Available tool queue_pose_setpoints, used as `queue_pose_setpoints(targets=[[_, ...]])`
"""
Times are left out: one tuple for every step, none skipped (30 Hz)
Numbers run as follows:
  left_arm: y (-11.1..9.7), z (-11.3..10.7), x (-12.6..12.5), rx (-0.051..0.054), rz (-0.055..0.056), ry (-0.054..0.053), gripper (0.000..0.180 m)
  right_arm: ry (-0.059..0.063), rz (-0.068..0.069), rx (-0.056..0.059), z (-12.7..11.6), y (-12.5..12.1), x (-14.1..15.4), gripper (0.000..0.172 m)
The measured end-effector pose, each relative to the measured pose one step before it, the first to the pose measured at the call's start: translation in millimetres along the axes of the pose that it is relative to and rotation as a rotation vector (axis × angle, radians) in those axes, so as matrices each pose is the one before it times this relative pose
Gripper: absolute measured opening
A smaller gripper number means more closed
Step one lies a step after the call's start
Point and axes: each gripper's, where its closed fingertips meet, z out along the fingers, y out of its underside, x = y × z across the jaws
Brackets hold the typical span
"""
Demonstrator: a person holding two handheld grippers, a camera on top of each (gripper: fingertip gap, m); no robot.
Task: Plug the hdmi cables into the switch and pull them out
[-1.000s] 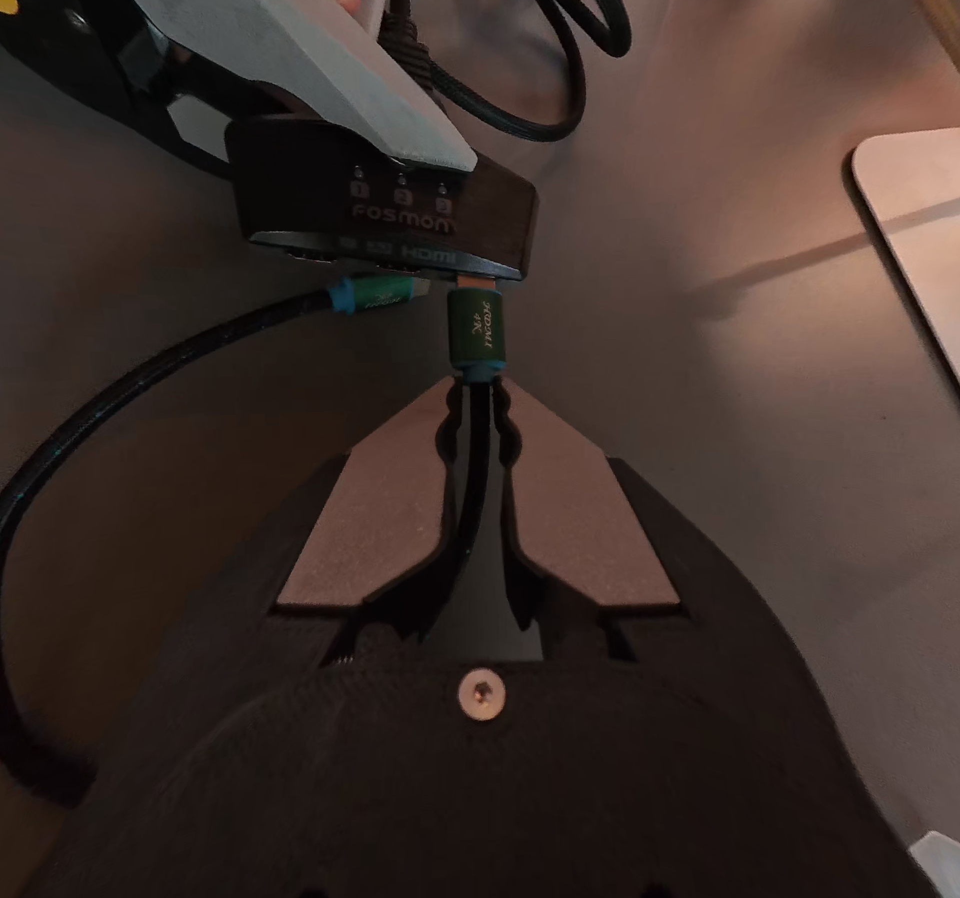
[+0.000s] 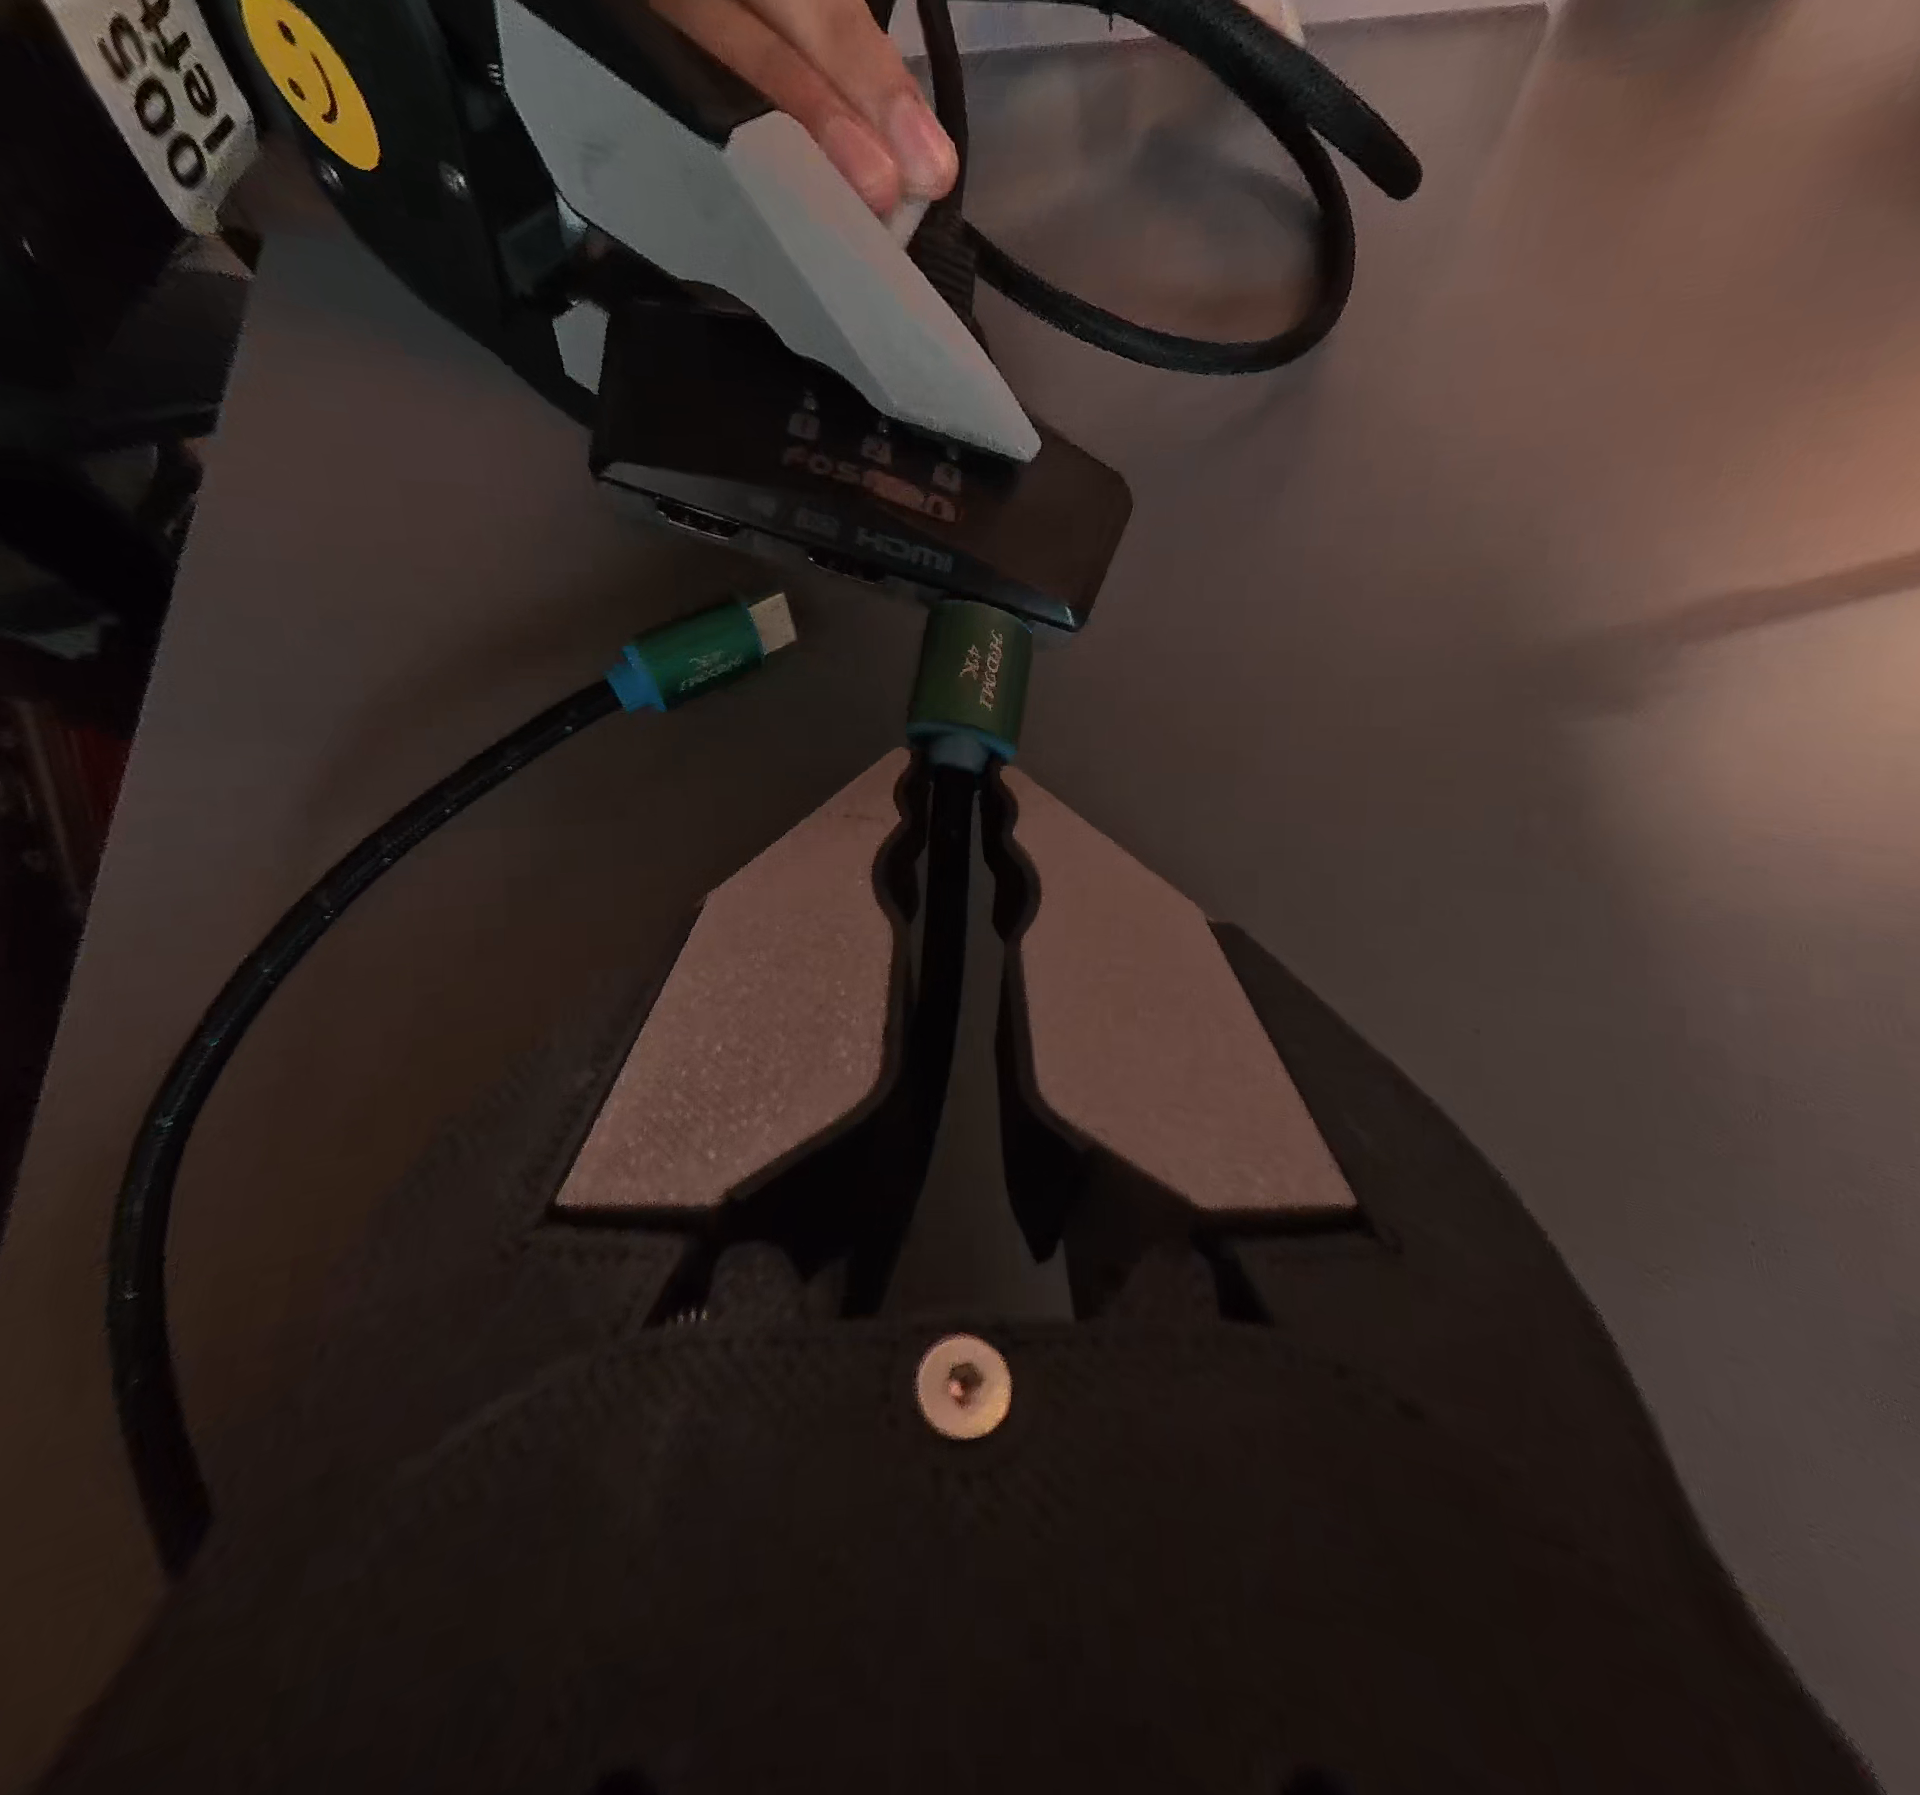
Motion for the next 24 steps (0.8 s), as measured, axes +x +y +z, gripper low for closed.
queue_pose_setpoints(targets=[[0.34,0.3,2.13,0.0001,-0.0086,0.0129,0.021,-0.0031,-0.0079,-0.014,1.2,1.66,-0.28,0.006],[0.49,0.37,1.5,-0.0049,-0.002,0.0086,0.021,-0.0008,-0.0014,-0.0123,1.48,1.74,0.3,0.006],[0.29,0.13,0.01,-0.005,-0.0005,0.0002,0.021,0.0001,0.0022,-0.0033,0.55,0.43,0.53,0.006],[-0.13,-0.32,-1.07,-0.0015,-0.0041,-0.0031,0.021,-0.0016,0.0039,0.0047,-0.44,-0.98,0.27,0.005],[-0.43,-0.66,-2.01,0.0006,-0.0025,-0.0077,0.02,-0.0026,0.0023,0.0094,-1.11,-1.58,-0.18,0.005],[0.21,-0.02,-2.4,-0.0036,-0.0038,-0.0122,0.021,0.0008,0.0054,0.0112,-1.17,-1.98,0.49,0.006],[1.1,0.97,-2.37,-0.0104,-0.0078,-0.012,0.021,0.0068,0.016,0.0123,-0.92,-1.88,2.03,0.006],[1.66,1.75,-2.41,-0.0126,-0.0033,-0.0118,0.021,0.0119,0.024,0.0148,-0.49,-1.7,3.65,0.007],[1.27,1.92,-2.64,-0.0078,0.0011,-0.0119,0.021,0.0081,0.0209,0.0185,-0.76,-1.78,3.24,0.007],[1.0,1.93,-2.8,-0.0046,-0.0059,-0.0117,0.021,0.011,0.0116,0.0178,-1.4,-2.32,2.95,0.007],[0.65,1.8,-3.34,-0.004,-0.0117,-0.0141,0.021,0.0181,0.0018,0.0163,-1.98,-2.91,3.08,0.007],[0.46,1.28,-3.85,-0.0038,-0.0061,-0.0193,0.021,0.02,-0.0072,0.0183,-2.59,-3.59,2.73,0.007],[0.89,0.91,-3.22,-0.0071,-0.0004,-0.0176,0.022,0.0237,-0.0072,0.0148,-3.1,-3.47,3.25,0.01],[2.59,1.0,-1.18,-0.0145,0.0,-0.0085,0.022,0.0422,-0.0023,0.0091,-3.94,-2.64,6.36,0.02],[4.12,1.58,0.66,-0.0209,-0.0008,0.0015,0.021,0.0388,-0.0018,0.0054,-4.48,-1.61,6.2,0.025],[4.83,2.14,1.4,-0.0248,-0.0008,0.0053,0.021,0.0298,-0.001,0.0117,-4.42,-2.01,4.75,0.028],[4.56,2.95,0.51,-0.0282,-0.0004,-0.0011,0.021,0.0279,0.0051,0.0239,-4.01,-3.86,4.34,0.031],[4.12,3.78,0.14,-0.0336,-0.0034,-0.0031,0.021,0.0341,0.0105,0.0249,-3.63,-4.28,5.39,0.034],[3.21,4.18,0.93,-0.0384,-0.0083,0.0026,0.021,0.04,0.0122,0.0112,-2.99,-2.49,6.24,0.034],[2.06,4.14,1.84,-0.0393,-0.0124,0.0101,0.022,0.0392,0.0112,-0.0014,-2.45,-0.92,6.05,0.034],[0.82,4.03,2.92,-0.037,-0.0164,0.0193,0.022,0.0327,0.0084,-0.0025,-2.06,-0.69,4.77,0.034],[-0.19,4.01,3.17,-0.0328,-0.0157,0.0221,0.022,0.0343,0.0133,-0.0056,-1.68,0.26,4.93,0.031],[-0.87,3.64,2.36,-0.0292,-0.0131,0.0155,0.022,0.0262,0.016,-0.002,-1.46,0.16,3.93,0.028],[-1.51,3.09,1.75,-0.0255,-0.0175,0.0122,0.023,0.0058,0.0162,0.0068,-0.85,-0.98,0.92,0.028]])
